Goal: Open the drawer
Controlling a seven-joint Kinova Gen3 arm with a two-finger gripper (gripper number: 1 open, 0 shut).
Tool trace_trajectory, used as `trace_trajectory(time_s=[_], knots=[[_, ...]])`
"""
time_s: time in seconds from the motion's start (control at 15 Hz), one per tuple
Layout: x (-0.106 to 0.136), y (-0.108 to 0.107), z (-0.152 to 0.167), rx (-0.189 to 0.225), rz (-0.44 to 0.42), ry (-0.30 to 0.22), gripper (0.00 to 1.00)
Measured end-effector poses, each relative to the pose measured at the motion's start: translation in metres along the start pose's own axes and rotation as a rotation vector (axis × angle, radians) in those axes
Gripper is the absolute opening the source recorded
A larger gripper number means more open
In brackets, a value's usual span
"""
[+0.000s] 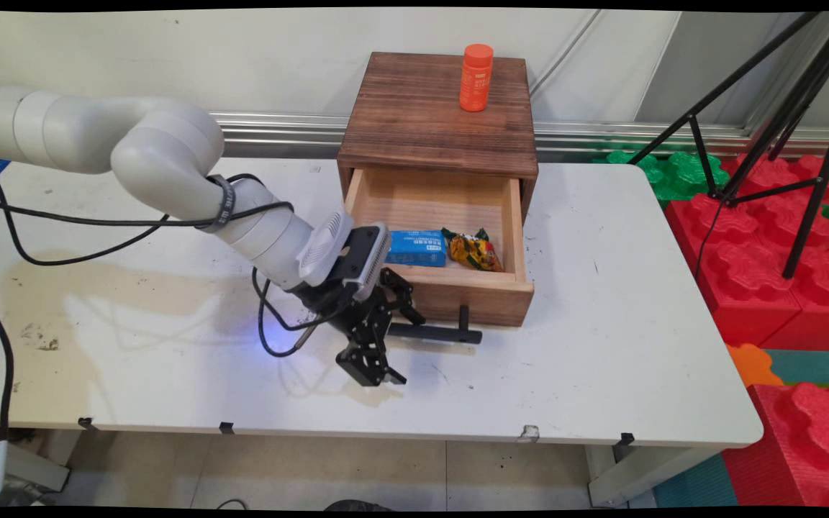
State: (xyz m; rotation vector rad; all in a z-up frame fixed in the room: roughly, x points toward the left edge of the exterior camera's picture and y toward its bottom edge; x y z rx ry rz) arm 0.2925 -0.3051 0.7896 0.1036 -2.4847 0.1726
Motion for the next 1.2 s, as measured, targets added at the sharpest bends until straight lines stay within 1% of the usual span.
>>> trace_trajectory(time_s=[0.73,1.2], knots=[[0.006,0.026,0.000,-0.037,0.000,0.011,1.00],[0.009,0.036,-0.001,-0.036,0.009,0.014,1.00]])
